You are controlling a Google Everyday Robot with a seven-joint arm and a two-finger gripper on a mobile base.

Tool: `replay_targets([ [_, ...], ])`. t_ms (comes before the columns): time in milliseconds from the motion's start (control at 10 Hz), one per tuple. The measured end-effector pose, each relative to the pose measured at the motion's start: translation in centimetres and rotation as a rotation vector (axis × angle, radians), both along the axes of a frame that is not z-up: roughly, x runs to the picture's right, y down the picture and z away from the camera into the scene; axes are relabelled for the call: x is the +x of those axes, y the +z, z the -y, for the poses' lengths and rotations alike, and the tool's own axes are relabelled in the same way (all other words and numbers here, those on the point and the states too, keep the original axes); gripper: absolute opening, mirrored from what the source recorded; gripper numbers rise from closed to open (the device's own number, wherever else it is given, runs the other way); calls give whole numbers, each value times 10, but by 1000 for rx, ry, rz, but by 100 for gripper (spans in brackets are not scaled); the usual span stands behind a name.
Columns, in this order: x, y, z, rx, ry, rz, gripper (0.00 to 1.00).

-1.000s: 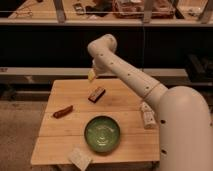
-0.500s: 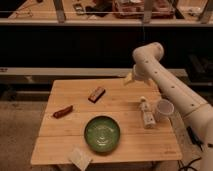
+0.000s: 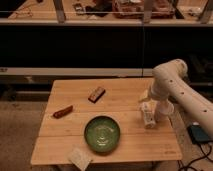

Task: Move the arm in a circular motion

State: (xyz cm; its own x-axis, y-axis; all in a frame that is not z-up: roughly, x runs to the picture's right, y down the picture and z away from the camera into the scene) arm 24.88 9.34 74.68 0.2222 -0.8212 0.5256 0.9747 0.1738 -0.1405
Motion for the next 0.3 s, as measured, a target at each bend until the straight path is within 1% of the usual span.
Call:
replay_targets([
  [100,-16,-16,-26,-37,-47,7,80],
  [300,-30,-35,-59,-77,-116,2,80],
])
